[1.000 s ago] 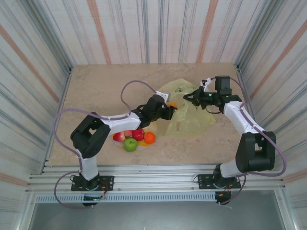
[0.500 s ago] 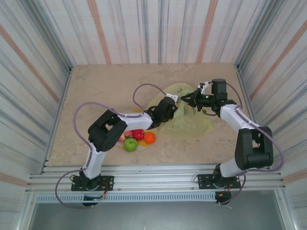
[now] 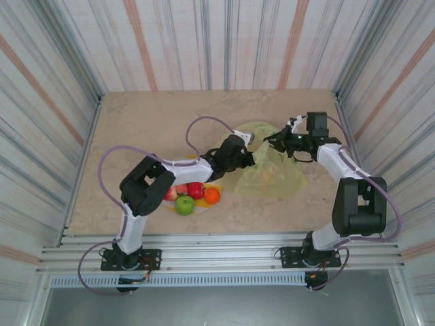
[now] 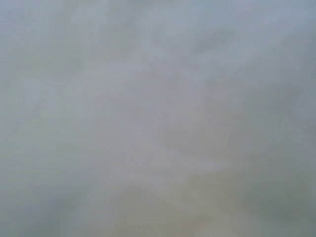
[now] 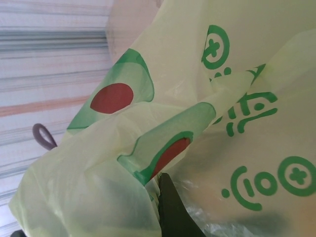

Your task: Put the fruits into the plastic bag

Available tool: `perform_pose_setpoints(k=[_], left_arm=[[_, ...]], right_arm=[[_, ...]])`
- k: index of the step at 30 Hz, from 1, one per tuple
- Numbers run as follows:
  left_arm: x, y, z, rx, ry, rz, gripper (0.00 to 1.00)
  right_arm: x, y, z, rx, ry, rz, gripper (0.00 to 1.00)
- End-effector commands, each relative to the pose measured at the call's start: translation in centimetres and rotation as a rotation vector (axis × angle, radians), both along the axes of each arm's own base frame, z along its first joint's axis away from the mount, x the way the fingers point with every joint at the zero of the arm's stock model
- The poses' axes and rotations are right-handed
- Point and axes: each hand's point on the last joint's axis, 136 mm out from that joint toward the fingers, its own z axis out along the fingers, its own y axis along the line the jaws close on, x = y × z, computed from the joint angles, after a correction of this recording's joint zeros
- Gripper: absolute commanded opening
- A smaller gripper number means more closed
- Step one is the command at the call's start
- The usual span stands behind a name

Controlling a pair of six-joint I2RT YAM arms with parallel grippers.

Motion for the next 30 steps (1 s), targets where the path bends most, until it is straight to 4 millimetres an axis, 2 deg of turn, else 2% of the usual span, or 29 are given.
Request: perform_pose_setpoints(k=[1, 4, 13, 22, 25, 30], left_arm=[[-1.3, 1.4, 3.4, -0.014, -0.037, -0.055, 0.89], [-2.5, 2.8, 4.1, 0.009, -0.036, -0.081, 0.89], [-6.2, 7.9, 5.4, 0.145, -0.056, -0.160, 0.88], [-9.4, 12.7, 7.1, 0.210, -0.088, -0.200, 0.89], [-10.4, 15.2, 7.0, 0.264, -0.073, -0.171, 0.89], [-14.2, 17.7, 5.1, 0.441, -0.014, -0.233, 0.88]], right_arm=[[0.1, -1.5, -0.7, -0.065, -0.003, 0.007, 0.00], [0.3, -2.6, -1.0, -0.106, -0.003, 0.003, 0.00], [0.9, -3.8, -1.7, -0.203, -0.010, 0.040, 0.00], [1.3, -3.9, -2.1, -0.225, -0.010, 0.049, 0.00], [1.2, -3.8, -2.2, -0.223, -0.010, 0.052, 0.00], [1.4, -4.0, -2.1, -0.227, -0.021, 0.050, 0.00]])
